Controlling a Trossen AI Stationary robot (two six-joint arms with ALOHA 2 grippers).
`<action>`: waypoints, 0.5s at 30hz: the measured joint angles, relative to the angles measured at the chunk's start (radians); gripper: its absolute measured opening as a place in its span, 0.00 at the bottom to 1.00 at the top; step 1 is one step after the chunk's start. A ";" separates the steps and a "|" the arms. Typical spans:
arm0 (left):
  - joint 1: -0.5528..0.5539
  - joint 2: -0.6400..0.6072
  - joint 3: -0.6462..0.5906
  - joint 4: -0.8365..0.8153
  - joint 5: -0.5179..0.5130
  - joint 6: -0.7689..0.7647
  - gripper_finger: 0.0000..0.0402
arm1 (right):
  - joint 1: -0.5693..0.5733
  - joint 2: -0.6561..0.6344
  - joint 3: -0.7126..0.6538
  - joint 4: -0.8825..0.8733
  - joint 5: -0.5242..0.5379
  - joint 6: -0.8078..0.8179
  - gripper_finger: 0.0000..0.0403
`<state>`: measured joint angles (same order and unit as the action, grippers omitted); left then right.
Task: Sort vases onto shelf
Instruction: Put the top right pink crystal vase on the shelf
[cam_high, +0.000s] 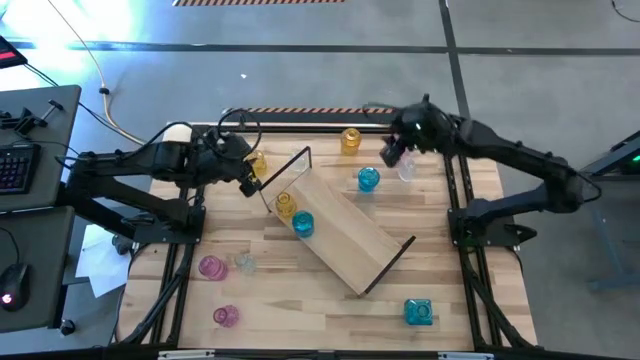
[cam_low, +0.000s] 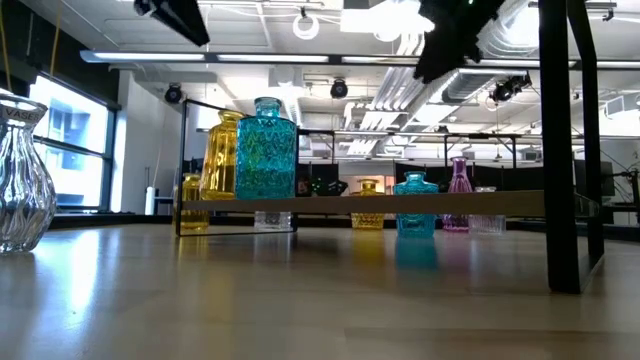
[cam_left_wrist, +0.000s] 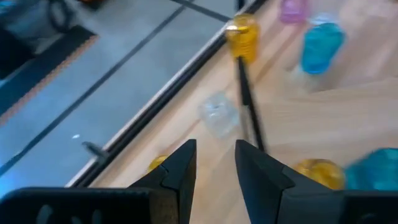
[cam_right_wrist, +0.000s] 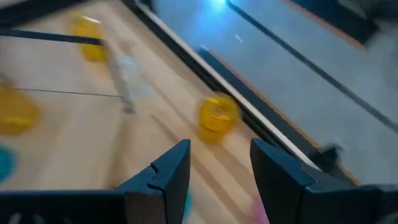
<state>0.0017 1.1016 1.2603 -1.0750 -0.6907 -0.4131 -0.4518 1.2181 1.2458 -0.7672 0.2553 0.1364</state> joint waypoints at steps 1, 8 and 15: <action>0.000 -0.004 -0.012 0.002 -0.032 -0.013 0.26 | -0.032 0.019 0.015 -0.026 -0.007 0.010 0.39; 0.000 -0.014 -0.042 -0.002 -0.087 -0.048 0.26 | -0.177 0.072 0.034 -0.101 -0.160 0.046 0.39; 0.000 -0.002 -0.042 -0.001 0.074 0.006 0.26 | -0.192 0.067 0.034 -0.117 -0.159 0.066 0.39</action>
<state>0.0017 1.0995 1.2179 -1.0756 -0.6169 -0.4071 -0.6437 1.2854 1.2800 -0.8845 0.0963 0.2021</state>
